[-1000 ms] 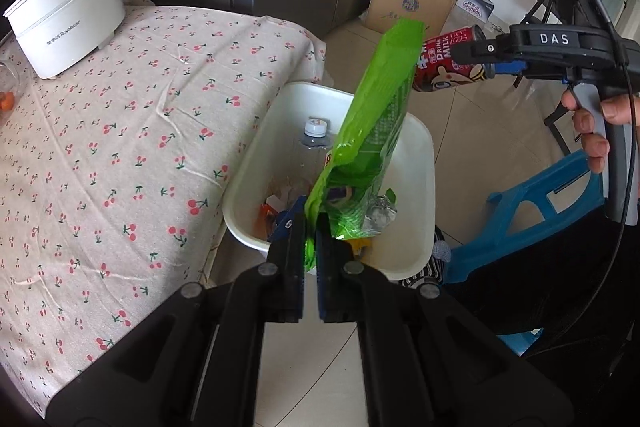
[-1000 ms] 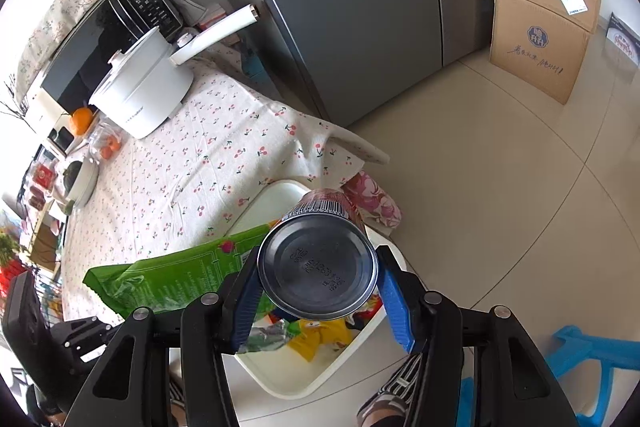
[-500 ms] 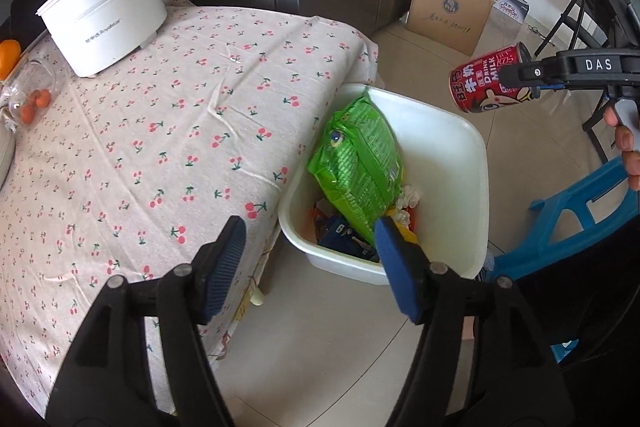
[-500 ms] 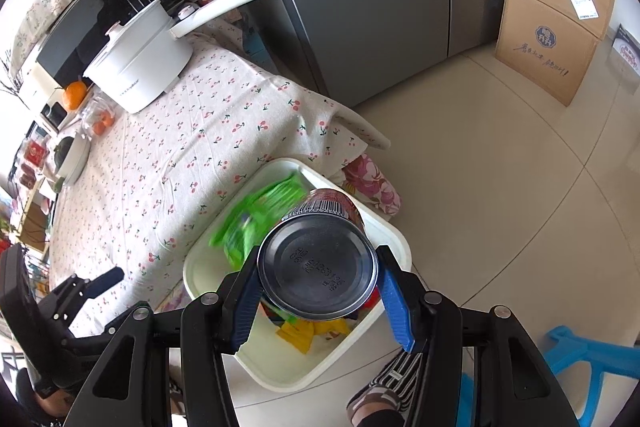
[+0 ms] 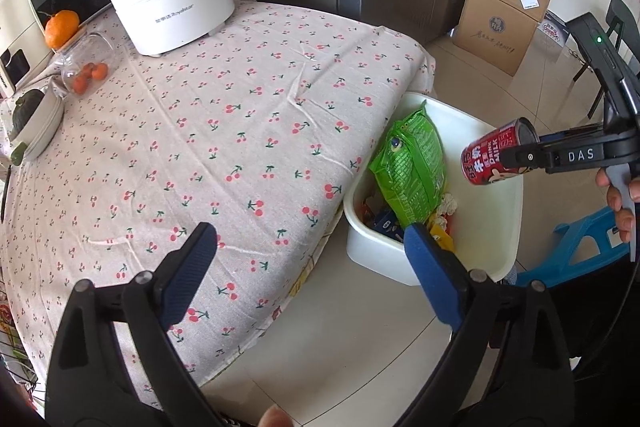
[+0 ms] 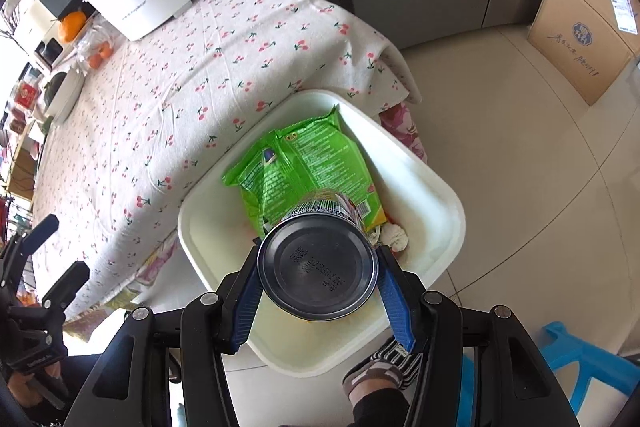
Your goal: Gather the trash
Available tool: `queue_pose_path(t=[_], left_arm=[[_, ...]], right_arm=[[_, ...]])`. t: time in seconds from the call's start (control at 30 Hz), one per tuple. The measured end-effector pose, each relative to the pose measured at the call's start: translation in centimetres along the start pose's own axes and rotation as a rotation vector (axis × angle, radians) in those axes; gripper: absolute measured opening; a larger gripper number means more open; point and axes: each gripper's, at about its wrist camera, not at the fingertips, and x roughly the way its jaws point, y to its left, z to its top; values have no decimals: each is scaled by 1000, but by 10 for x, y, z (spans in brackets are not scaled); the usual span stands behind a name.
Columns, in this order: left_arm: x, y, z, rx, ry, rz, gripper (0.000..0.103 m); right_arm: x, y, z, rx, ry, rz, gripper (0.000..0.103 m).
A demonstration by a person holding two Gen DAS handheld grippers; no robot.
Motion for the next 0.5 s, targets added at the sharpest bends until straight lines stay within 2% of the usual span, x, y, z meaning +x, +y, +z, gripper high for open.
queue_pose_path(t=[0.07,0.1,0.17,0.2,0.27,0.37,0.5], left_arm=[[-2,3,-1,-10,-1,23,102],[-3,4,-2,-16,-1,35,102],[-7,7,-4,-35,-2,57,102],[-10,8,-5,-50,-3,64,102],[-18,12,-7,-93,-11,73,102],[-33,17,-11,-158,-38,76,102],[-55,18,-19,-203,-87,92,102]], right_arm=[[3,2,0,13,7,13,59],[3,3,0,23,7,21,67],[-1,3,-1,41,-14,22,75],[-6,4,-1,44,-30,12,76],[-19,7,-2,38,-76,-16,78],[-45,14,-10,23,-167,-58,86],[-77,32,-30,-18,-284,-74,90]])
